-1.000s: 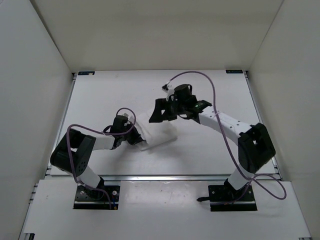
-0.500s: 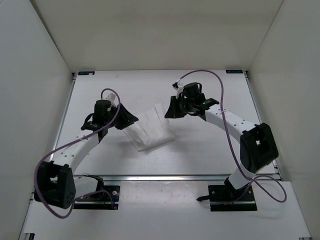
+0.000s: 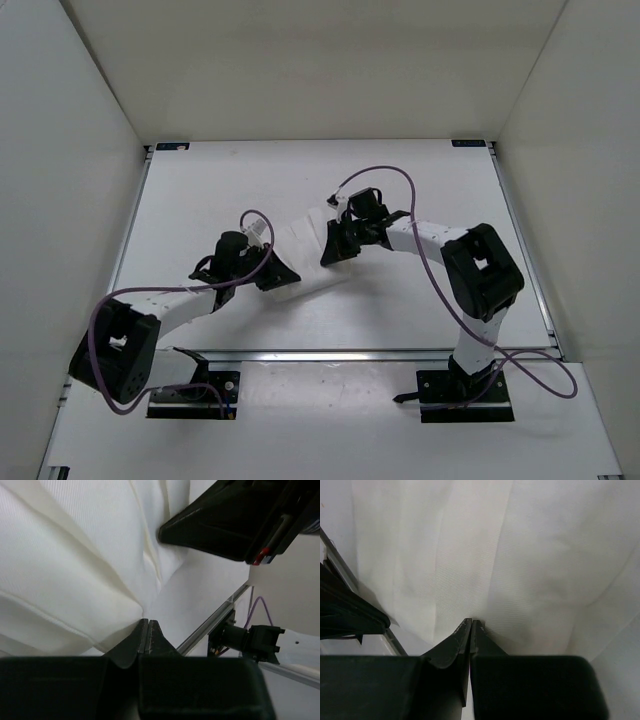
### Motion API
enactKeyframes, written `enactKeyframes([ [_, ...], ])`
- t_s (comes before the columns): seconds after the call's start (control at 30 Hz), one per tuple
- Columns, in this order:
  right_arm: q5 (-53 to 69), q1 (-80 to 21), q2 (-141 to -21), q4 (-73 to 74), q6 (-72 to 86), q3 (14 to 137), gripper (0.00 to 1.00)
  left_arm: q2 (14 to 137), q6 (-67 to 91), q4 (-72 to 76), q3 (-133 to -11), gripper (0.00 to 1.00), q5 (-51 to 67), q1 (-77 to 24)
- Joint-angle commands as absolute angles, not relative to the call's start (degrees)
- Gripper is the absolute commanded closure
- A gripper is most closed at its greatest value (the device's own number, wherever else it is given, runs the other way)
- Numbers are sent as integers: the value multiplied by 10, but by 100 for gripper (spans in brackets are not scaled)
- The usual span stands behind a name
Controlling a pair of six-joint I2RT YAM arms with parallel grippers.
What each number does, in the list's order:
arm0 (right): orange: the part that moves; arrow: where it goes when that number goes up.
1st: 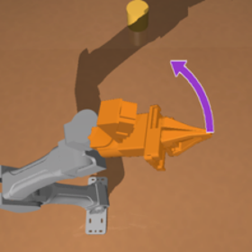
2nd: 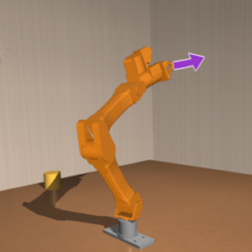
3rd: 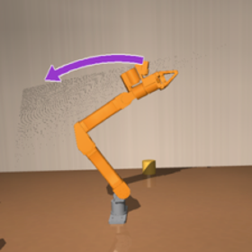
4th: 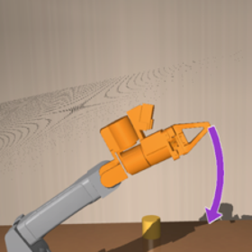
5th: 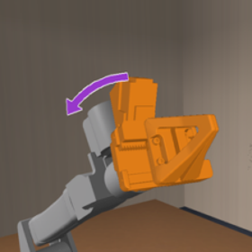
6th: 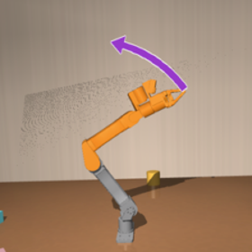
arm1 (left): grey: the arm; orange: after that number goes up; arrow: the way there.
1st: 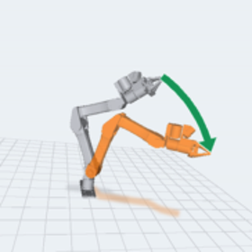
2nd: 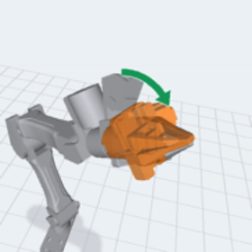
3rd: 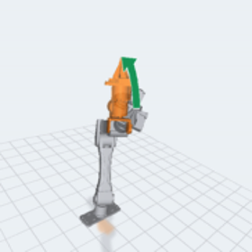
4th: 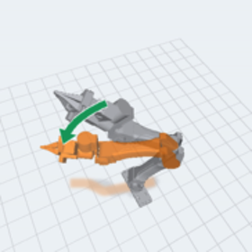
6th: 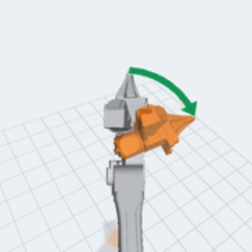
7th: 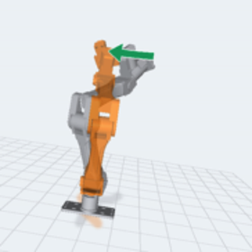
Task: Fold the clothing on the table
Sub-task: Fold the skirt
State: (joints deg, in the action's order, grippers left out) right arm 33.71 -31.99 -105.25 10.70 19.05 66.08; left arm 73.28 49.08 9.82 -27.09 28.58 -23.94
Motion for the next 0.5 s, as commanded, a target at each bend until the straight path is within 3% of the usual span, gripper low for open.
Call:
enactKeyframes([
  [0.0,357,-309,-1061,64,174,656,100,730,489,128,-256,100,259,-258],
  [0.27,355,-265,-1043,106,143,677,99,669,427,2,-231,100,193,-185],
  [0.37,341,-249,-1011,147,140,717,95,609,428,-15,-257,83,232,-153],
  [0.43,278,-248,-989,192,136,756,49,571,388,-71,-331,60,208,-149],
  [0.47,265,-245,-977,221,126,784,42,564,352,-112,-371,51,200,-150],
])
